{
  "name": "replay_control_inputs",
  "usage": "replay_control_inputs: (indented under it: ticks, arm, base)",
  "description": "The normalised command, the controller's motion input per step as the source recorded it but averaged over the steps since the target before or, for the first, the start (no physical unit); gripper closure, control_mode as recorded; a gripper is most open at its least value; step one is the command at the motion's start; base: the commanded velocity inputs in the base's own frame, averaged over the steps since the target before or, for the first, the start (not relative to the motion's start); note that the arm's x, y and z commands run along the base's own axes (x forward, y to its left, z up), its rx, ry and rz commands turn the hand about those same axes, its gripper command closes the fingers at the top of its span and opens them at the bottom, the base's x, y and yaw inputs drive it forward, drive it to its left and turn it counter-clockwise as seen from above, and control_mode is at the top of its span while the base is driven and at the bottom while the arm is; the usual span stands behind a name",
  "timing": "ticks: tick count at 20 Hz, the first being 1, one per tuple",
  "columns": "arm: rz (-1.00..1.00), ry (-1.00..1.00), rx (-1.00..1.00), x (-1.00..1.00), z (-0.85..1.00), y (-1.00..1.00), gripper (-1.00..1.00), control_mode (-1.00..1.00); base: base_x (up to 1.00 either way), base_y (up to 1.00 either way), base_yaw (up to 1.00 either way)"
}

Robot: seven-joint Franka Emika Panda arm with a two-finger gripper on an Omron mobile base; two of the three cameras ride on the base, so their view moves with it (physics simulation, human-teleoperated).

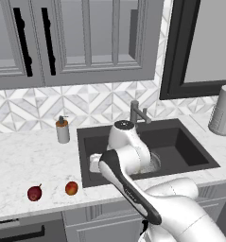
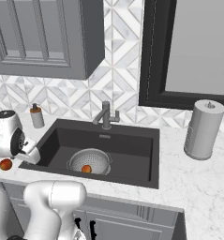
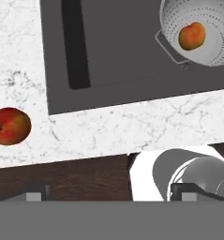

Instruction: Put the colander in the sink, put the pear, apple, apple in the colander, and turn on the sink faucet and pour water over the colander.

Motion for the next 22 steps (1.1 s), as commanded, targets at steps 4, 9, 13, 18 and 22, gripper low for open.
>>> replay_control_inputs:
  ticks: [4, 9, 13, 18, 22]
  arm:
    - [0.17, 0.03, 0.0, 0.19, -0.02, 0.74, -1.0, -1.0]
    - [0.14, 0.22, 0.0, 0.35, -0.27, 0.68, -1.0, -1.0]
    - [0.09, 0.16, 0.0, 0.31, -0.36, 0.56, -1.0, -1.0]
    - [0.02, 0.01, -0.02, 0.35, -0.21, 0.44, -1.0, -1.0]
    - [0.0, 0.02, -0.17, 0.27, -0.42, 0.4, -1.0, -1.0]
  base:
    - [0.0, 0.0, 0.0]
    - [0.0, 0.0, 0.0]
    - [0.0, 0.0, 0.0]
    - [0.0, 0.0, 0.0]
    - [0.0, 0.0, 0.0]
